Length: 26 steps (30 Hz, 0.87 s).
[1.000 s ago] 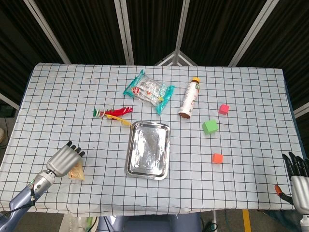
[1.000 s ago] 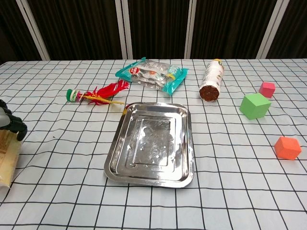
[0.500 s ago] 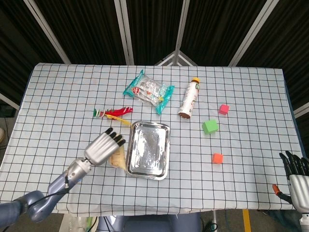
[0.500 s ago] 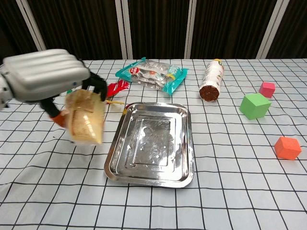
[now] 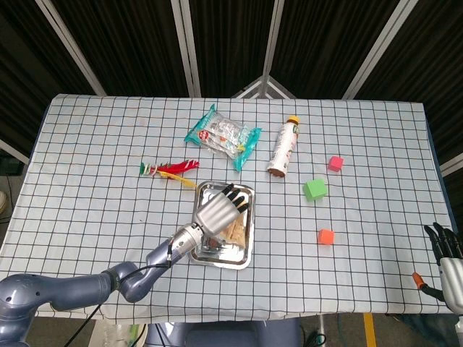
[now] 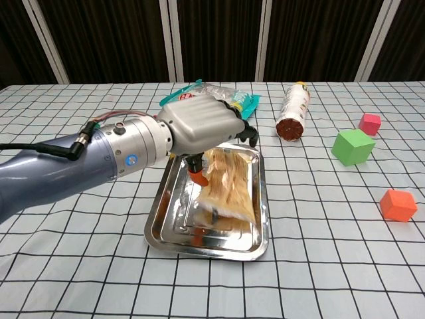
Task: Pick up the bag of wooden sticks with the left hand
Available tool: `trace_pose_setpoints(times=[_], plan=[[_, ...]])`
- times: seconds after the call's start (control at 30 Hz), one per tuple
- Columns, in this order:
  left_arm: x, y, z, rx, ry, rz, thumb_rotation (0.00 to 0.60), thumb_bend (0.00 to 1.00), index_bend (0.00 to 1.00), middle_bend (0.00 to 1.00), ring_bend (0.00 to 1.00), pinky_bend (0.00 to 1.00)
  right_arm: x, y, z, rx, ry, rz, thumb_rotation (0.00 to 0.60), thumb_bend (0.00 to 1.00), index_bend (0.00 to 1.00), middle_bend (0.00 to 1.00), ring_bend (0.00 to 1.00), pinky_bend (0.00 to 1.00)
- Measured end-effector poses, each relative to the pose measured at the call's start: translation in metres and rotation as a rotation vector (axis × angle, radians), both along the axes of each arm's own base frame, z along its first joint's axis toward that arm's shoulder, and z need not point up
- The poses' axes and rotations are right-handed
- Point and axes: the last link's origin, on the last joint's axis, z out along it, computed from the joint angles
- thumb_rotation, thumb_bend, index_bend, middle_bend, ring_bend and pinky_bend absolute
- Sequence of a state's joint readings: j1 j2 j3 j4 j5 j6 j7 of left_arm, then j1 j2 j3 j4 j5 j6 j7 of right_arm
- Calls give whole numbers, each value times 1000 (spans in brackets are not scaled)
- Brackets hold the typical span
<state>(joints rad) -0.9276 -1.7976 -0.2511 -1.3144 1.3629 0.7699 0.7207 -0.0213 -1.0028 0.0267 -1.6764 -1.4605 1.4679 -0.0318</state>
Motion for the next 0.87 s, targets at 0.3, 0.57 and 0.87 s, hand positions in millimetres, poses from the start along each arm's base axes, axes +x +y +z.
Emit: trace_pose_setpoints(times=[0.3, 0.57, 0.87], plan=[[-21, -27, 41, -68, -57, 41, 600, 8, 0, 0, 0, 33, 4, 4, -3, 7, 3, 16, 600, 306, 0, 0, 0, 0], [-96, -77, 133, 33, -142, 218, 600, 2, 0, 0, 0, 1, 12, 9, -7, 27, 1, 48, 600, 307, 0, 0, 0, 0], [-222, -163, 195, 494, -184, 534, 600, 0, 0, 0, 0, 0, 17, 15, -4, 16, -12, 77, 600, 307, 0, 0, 0, 0]])
